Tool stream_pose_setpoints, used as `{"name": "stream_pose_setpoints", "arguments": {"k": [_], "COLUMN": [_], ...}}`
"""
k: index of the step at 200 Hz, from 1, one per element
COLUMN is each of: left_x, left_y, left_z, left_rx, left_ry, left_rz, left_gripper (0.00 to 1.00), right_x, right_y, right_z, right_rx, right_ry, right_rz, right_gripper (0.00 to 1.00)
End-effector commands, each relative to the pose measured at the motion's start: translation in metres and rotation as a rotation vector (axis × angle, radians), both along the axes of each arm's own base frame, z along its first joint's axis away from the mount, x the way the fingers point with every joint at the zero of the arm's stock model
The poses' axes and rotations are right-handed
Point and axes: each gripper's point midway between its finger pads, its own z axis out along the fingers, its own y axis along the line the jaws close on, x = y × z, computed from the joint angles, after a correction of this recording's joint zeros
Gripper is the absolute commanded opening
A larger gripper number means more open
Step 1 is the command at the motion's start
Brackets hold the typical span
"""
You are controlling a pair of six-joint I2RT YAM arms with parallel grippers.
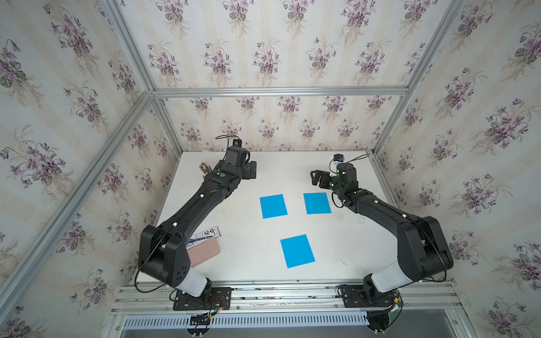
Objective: Fold the square paper along the opposite sides
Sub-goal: Pick up the paper from the center of the board.
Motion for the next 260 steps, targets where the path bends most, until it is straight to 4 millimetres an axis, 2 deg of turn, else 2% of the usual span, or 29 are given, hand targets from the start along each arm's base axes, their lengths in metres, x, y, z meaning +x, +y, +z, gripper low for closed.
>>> {"name": "stream_pose_setpoints", "arguments": {"k": [1, 15, 46, 53, 56, 67, 107, 137, 177, 231, 260], "left_x": [-0.019, -0.028, -0.06, -0.065, -0.067, -0.069, -0.057, -0.054, -0.051, -0.07, -0.073], "left_y": [-0.023, -0.035, -0.034, -0.035, -0.035, -0.038, -0.059, -0.069, -0.077, -0.07, -0.076], "left_z": [-0.033, -0.049, -0.091, -0.098, -0.101, -0.11, -0.137, -0.163, -0.187, -0.229, -0.238], "left_rx": [-0.12, -0.188, -0.245, -0.254, -0.256, -0.274, -0.35, -0.375, -0.383, -0.366, -0.399], "left_ry": [0.202, 0.275, 0.433, 0.456, 0.467, 0.493, 0.561, 0.625, 0.689, 0.771, 0.801], "left_rz": [-0.047, -0.065, -0.034, -0.036, -0.037, -0.041, -0.075, -0.084, -0.09, -0.051, -0.064], "left_gripper": [0.99, 0.99, 0.99, 0.99, 0.99, 0.99, 0.99, 0.99, 0.99, 0.99, 1.0], "right_x": [-0.014, -0.024, -0.063, -0.067, -0.078, -0.089, -0.108, -0.112, -0.116, -0.132, -0.137], "right_y": [0.04, 0.061, 0.102, 0.103, 0.116, 0.125, 0.132, 0.127, 0.139, 0.167, 0.181], "right_z": [-0.01, -0.014, -0.038, -0.045, -0.049, -0.06, -0.098, -0.115, -0.136, -0.142, -0.146], "right_rx": [0.044, 0.089, 0.078, 0.071, 0.067, 0.063, 0.012, -0.016, -0.046, -0.013, -0.008], "right_ry": [0.076, 0.089, 0.109, 0.109, 0.112, 0.125, 0.161, 0.172, 0.19, 0.187, 0.188], "right_rz": [0.159, 0.216, 0.345, 0.354, 0.391, 0.43, 0.487, 0.491, 0.538, 0.628, 0.668], "right_gripper": [1.0, 0.99, 0.96, 0.96, 0.96, 0.95, 0.9, 0.9, 0.89, 0.89, 0.89]}}
